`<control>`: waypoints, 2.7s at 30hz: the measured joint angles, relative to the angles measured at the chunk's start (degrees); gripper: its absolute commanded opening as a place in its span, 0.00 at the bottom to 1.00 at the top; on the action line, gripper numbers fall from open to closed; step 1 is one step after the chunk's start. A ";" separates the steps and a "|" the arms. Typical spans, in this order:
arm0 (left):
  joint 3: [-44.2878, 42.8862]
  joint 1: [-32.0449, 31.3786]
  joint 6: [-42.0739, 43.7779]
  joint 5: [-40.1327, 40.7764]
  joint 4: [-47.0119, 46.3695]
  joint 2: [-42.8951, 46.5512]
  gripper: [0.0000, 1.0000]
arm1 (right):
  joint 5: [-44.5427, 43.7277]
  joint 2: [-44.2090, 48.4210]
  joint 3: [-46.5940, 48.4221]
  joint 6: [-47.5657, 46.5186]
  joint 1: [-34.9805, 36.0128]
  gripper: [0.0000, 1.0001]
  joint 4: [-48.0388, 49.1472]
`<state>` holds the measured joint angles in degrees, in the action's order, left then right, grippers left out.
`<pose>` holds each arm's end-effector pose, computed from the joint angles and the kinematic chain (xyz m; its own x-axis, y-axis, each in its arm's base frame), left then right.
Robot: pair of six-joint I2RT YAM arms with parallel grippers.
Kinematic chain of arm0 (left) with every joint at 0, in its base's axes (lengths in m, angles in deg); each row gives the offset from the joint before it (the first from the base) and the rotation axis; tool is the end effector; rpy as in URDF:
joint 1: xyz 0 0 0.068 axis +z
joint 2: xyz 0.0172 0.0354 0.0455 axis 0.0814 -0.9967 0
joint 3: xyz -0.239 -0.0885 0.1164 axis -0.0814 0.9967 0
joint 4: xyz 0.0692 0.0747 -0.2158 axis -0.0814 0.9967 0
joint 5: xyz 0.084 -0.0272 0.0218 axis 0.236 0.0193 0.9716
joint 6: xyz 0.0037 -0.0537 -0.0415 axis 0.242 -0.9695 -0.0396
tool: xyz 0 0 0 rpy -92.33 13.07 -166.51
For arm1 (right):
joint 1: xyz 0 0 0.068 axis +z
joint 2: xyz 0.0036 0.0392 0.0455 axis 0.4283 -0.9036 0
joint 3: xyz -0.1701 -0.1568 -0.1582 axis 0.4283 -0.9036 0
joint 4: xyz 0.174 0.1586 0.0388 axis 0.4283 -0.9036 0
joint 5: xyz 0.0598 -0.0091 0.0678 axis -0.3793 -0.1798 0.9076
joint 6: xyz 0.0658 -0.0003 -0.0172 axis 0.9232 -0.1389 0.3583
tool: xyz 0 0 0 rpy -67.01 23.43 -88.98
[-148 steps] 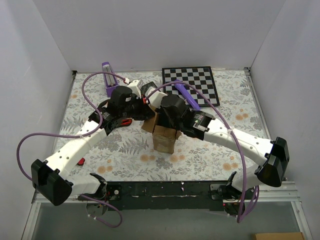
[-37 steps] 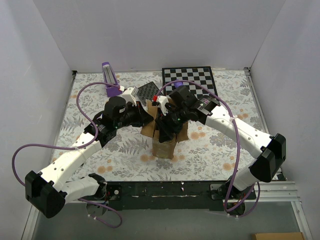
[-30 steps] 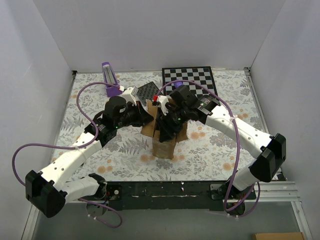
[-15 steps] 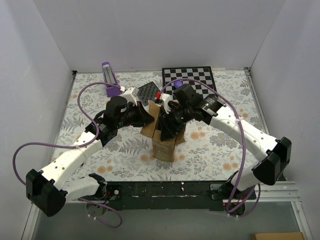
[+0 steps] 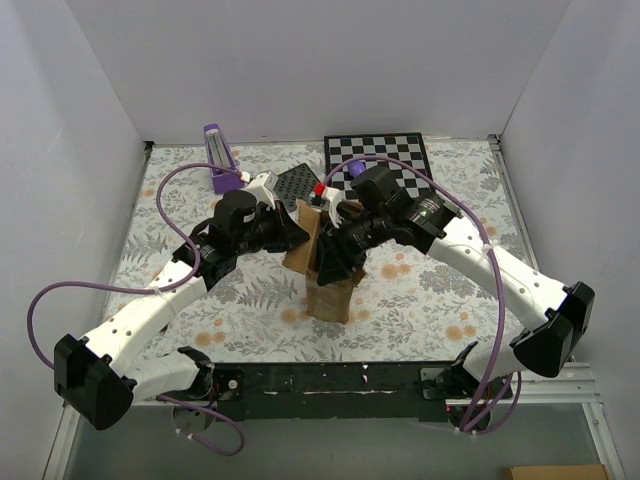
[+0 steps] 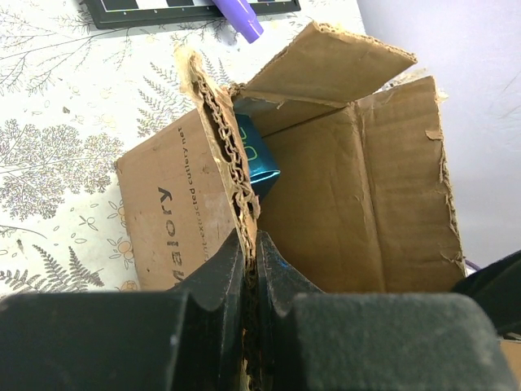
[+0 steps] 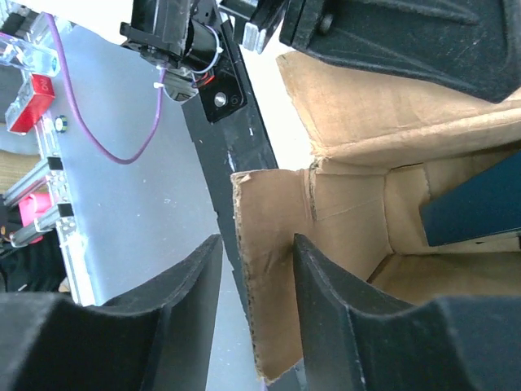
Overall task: Unpack the express box
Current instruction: Open the express box at the center of the board.
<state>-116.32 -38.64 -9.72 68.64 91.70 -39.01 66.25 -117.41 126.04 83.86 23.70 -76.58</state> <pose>0.1946 -0.1445 0.3242 -0.7794 -0.6047 -0.1643 -0.1717 0.4583 -0.8720 0.1630 0.2356 0.3733 -0.5319 -0.4926 -0.6888 -0.8459 0.2714 0.4591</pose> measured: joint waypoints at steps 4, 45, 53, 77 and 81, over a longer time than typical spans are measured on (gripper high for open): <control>-0.13 0.00 -0.39 0.17 0.17 -0.09 0.00 | 0.50 0.00 0.00 0.66 0.72 0.48 0.31; 0.48 0.00 -2.36 1.29 -0.46 0.17 0.00 | -30.64 1.81 9.11 1.49 6.58 0.29 -0.28; 0.83 0.00 -2.54 1.27 -0.94 0.37 0.00 | -39.69 -3.67 13.38 -2.67 6.49 0.35 -2.23; 0.81 0.00 -2.78 1.27 -0.96 0.31 0.00 | -28.30 5.11 0.37 -2.38 13.27 0.17 -1.18; 0.81 0.00 -2.80 1.27 -0.96 0.31 0.00 | -28.46 5.60 0.09 -1.53 14.73 0.17 -0.26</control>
<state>-115.52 -38.64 -12.51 69.90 90.73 -38.70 37.79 -111.82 126.13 82.33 38.43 -76.84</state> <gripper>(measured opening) 0.043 0.166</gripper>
